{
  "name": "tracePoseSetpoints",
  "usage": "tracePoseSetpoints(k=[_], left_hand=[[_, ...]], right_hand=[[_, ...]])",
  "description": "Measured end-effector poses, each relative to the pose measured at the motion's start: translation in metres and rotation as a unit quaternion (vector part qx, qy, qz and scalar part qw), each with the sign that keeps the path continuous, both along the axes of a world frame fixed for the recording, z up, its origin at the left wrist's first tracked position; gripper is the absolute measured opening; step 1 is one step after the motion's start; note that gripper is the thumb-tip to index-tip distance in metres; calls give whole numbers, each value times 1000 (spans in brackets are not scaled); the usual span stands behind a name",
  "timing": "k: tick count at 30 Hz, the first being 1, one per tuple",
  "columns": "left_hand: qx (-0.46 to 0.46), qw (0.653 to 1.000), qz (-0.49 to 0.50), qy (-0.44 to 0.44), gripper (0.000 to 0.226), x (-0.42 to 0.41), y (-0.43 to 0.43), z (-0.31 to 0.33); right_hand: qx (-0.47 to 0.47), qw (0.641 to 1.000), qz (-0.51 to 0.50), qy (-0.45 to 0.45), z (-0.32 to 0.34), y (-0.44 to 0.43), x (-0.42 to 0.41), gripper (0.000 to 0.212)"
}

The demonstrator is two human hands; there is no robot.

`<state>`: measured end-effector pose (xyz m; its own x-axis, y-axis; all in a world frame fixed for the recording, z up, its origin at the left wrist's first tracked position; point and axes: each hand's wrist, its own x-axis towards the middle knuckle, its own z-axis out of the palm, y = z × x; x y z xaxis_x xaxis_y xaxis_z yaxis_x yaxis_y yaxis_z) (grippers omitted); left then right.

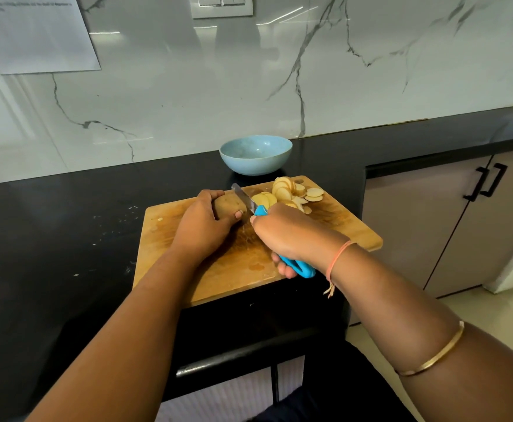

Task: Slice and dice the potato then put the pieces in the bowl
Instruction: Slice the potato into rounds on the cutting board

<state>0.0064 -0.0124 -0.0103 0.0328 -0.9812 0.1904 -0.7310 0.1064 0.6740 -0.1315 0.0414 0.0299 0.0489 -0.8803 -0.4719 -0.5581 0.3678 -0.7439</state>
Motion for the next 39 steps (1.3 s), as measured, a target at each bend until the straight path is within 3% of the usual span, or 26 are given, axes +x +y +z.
tracePoseSetpoints(k=[3,11,13,17,19,22,29,33,38,39], left_hand=[[-5,1000,-4,14,56,-1,0,1],[-17,1000,-5,23,52,-2,-1,-2],[-11,999,15,31,53,-2,-3,-1],[-14,999,20,24,57,-1,-3,0],[-13,1000,12,18,59,0,-2,0],[0,1000,-9,3,61,2,0,1],[-9,999,-23,-23,60,2,4,3],[-20,999,-20,-22,61,2,5,2],[-18,999,-30,-17,58,2,4,2],[-18,999,-35,-15,58,2,4,3]], right_hand=[[-30,998,5,57,11,-5,11,15],[-55,993,54,88,14,-17,20,47],[-45,989,77,122,11,-11,16,46],[-33,986,94,134,9,8,5,23],[-36,984,93,145,7,8,2,31],[-26,992,44,111,1,7,-2,14],[-94,995,-3,19,-9,4,4,30],[-61,997,4,37,-8,2,11,38],[-39,996,5,76,7,-3,15,16],[-37,996,10,77,9,-6,16,19]])
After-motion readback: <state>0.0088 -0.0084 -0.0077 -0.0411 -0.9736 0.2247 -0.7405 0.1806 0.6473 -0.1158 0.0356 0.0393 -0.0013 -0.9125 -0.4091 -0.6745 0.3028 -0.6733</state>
